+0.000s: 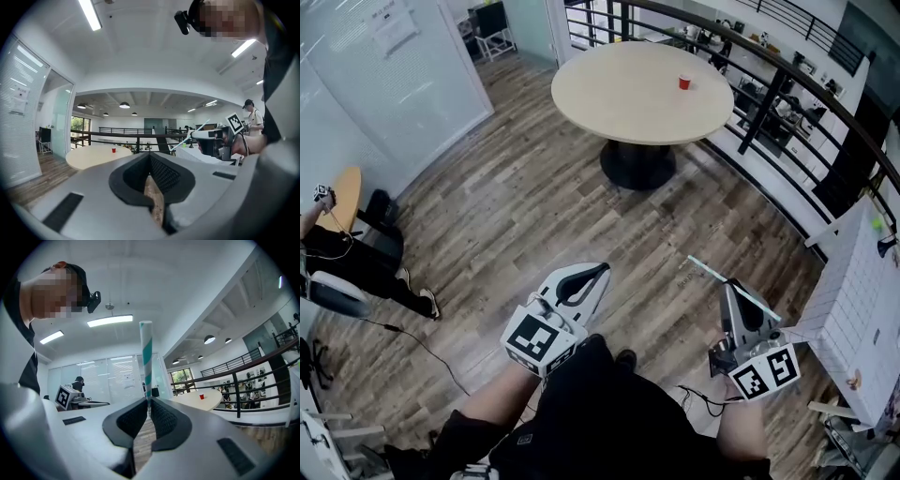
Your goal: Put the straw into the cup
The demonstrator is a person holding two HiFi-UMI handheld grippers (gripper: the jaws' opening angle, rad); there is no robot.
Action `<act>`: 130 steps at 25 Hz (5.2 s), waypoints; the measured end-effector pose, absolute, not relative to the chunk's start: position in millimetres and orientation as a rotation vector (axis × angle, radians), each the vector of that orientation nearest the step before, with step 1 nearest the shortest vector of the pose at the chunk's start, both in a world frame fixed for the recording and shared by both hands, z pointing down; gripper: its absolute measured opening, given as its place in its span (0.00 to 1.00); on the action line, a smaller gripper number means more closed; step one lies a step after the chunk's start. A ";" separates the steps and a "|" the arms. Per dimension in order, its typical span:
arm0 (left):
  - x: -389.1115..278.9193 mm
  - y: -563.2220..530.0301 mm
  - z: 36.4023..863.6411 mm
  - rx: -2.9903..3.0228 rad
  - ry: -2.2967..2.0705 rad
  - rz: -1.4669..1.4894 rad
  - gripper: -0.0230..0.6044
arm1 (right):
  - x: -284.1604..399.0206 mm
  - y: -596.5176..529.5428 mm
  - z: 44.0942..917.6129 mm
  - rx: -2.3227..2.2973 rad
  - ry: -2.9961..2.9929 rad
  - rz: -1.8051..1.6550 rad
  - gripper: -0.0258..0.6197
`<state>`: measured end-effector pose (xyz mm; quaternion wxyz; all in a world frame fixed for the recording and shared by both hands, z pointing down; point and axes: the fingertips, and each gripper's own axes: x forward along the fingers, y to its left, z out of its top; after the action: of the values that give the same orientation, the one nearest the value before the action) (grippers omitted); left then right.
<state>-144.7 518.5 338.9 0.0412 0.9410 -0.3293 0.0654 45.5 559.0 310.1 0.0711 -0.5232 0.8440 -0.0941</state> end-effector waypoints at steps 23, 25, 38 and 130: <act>-86.4 286.0 336.6 3.019 -0.874 0.093 0.04 | 69.5 329.3 314.6 -1.649 2.512 -0.226 0.10; -86.7 257.6 338.3 3.016 -0.870 0.093 0.04 | 71.2 300.4 313.6 -1.658 2.499 -0.230 0.10; -84.3 132.6 345.6 2.954 -0.897 0.131 0.04 | 84.6 191.0 315.2 -1.665 2.448 -0.274 0.10; 134.9 -447.1 581.8 2.704 -0.983 0.299 0.04 | 280.9 -465.5 666.6 -1.830 2.647 -1.113 0.10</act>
<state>134.9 -447.1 581.8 0.1242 0.9276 -0.3371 0.1024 280.9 -465.5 666.6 -0.1313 -0.5328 0.7707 -0.3239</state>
